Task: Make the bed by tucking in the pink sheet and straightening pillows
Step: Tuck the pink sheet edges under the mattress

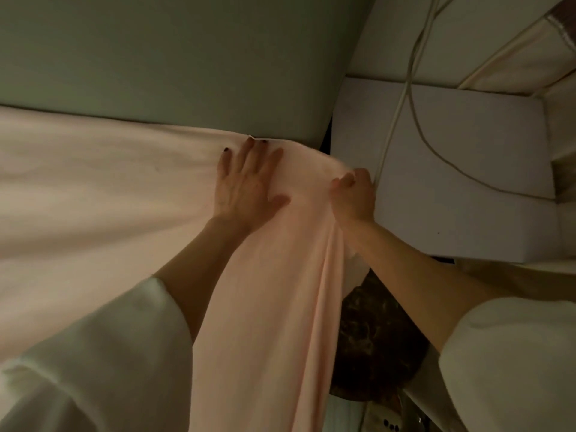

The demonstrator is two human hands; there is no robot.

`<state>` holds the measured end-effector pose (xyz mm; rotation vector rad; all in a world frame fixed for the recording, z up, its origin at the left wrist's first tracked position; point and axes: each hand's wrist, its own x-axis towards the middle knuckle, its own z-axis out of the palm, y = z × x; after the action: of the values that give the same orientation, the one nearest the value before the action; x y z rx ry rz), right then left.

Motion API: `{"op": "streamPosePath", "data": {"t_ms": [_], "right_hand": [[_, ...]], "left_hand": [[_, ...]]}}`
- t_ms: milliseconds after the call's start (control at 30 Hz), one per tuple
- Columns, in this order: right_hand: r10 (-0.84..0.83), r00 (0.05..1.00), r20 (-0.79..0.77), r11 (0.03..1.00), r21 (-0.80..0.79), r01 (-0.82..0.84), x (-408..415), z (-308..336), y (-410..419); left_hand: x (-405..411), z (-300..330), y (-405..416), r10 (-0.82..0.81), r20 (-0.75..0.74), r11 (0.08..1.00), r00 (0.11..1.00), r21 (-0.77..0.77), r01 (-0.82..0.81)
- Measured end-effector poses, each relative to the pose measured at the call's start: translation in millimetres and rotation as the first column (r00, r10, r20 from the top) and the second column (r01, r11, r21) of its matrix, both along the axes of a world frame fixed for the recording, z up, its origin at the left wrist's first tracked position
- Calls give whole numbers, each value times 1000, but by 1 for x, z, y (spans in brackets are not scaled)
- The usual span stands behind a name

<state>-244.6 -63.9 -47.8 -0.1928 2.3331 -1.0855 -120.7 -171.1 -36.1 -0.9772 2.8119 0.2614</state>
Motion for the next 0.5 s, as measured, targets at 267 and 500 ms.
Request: {"op": "streamPosePath", "data": {"t_ms": [267, 500], "right_hand": [[755, 638, -151, 655, 174, -735, 5, 0, 11], [861, 498, -106, 503, 325, -801, 13, -8, -11]], "left_hand": [[3, -12, -17, 1, -35, 999, 999, -50, -3], [-11, -28, -33, 25, 205, 998, 978, 45, -35]]}}
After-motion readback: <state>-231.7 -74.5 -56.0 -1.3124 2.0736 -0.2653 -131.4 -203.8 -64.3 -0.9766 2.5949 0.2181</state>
